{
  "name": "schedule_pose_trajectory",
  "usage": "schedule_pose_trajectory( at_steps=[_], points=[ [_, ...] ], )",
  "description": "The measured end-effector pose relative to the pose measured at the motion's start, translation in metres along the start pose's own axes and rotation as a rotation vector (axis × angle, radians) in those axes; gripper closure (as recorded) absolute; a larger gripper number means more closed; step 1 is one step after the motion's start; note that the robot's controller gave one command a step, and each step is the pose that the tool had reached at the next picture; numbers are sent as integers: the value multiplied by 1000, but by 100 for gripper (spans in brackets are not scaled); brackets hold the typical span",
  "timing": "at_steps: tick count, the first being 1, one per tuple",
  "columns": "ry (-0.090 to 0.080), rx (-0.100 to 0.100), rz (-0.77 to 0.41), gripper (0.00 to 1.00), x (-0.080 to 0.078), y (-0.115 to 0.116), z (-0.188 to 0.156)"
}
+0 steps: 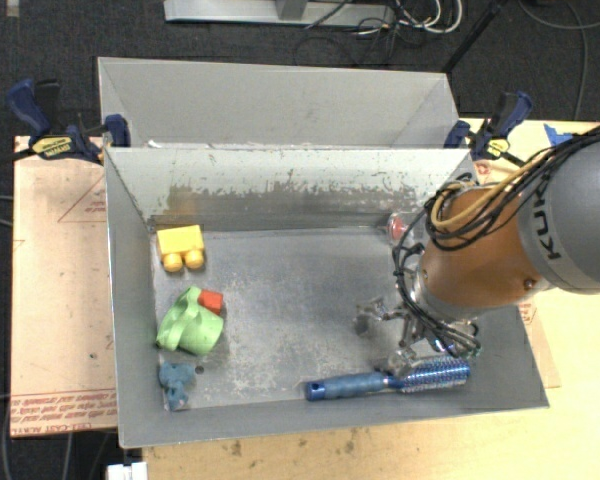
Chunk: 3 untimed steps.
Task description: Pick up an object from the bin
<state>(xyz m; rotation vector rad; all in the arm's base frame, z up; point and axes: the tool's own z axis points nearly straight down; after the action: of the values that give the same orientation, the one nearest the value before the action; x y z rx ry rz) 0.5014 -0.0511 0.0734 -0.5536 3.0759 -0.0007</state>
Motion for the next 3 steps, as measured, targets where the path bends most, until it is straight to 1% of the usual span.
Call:
schedule_pose_trajectory(
  at_steps=[1, 2, 3],
  points=[
    [6, 3, 103, 0, 18, -71, -35],
    [-1, 4, 63, 0, 39, -58, 1],
    [-4, 5, 80, 0, 38, -52, 0]
  ],
)
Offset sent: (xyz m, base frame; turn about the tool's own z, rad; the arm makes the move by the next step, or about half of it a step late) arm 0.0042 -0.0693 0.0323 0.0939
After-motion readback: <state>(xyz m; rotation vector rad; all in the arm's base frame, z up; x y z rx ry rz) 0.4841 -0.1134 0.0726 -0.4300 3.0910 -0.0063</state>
